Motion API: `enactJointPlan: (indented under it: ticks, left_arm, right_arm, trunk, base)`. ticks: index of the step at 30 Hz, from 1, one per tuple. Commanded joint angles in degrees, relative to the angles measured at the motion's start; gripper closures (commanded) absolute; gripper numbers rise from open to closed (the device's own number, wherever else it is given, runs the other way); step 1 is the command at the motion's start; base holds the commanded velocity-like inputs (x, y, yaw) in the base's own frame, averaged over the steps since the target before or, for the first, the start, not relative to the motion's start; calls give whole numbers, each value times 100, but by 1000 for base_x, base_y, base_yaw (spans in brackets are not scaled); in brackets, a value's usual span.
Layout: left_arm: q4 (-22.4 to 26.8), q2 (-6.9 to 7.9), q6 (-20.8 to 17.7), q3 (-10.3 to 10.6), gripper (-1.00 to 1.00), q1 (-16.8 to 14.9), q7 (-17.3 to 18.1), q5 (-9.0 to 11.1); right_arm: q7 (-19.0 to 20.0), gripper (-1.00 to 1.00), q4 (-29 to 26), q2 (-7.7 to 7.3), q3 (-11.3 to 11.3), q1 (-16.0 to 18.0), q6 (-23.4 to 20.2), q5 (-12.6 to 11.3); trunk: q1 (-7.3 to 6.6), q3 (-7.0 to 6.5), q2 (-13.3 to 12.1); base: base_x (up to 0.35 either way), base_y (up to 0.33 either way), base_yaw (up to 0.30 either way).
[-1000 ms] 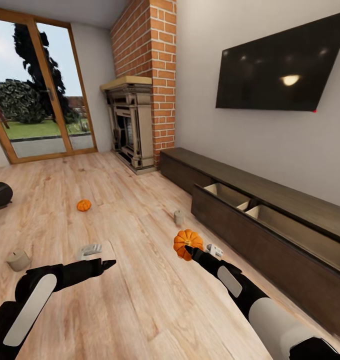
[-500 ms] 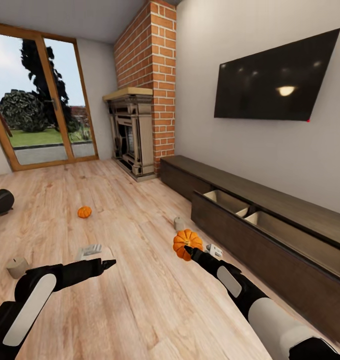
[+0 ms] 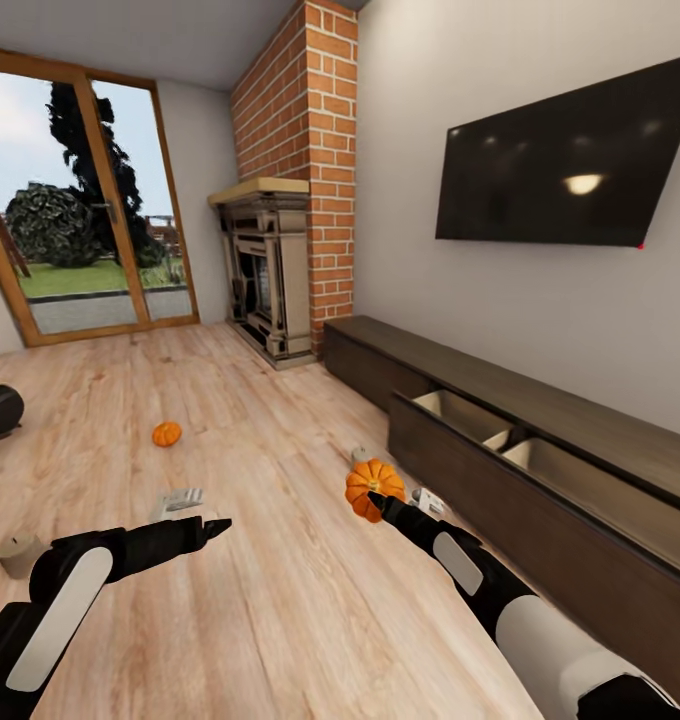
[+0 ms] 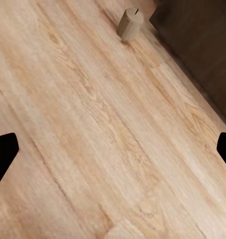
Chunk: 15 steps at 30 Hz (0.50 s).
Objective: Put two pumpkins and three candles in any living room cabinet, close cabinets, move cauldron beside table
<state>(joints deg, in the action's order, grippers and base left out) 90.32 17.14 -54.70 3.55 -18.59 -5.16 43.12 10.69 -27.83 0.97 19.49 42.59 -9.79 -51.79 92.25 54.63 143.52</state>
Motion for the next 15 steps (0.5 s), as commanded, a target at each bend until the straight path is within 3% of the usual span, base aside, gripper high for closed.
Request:
enactJointPlan:
  ticks: [1,5,10,15]
  left_arm:
    - [4,3,-14,7,-100,-4,-54,56]
    - [1,1,-14,1,-100,-5,-57,56]
    - [-17,-39,-19,-510,-100,-5,-63,51]
    - [-22,-50,-17,-624,-100,-5,-64,54]
  right_arm:
    - [4,100,-3,-2,17,4,-13,-42]
    - [3,100,-3,-1,64,4,-9,-41]
    - [-8,100,-3,-1,86,4,-10,-41]
    - [-13,100,-3,0,89,4,-11,-41]
  trunk:
    - [2,1,2]
    - [2,-22,2]
    - [2,-53,2]
    - [2,-85,2]
  base:
    - [283,0,171]
    - [254,0,205]
    - [183,-35,225]
    - [103,-41,229]
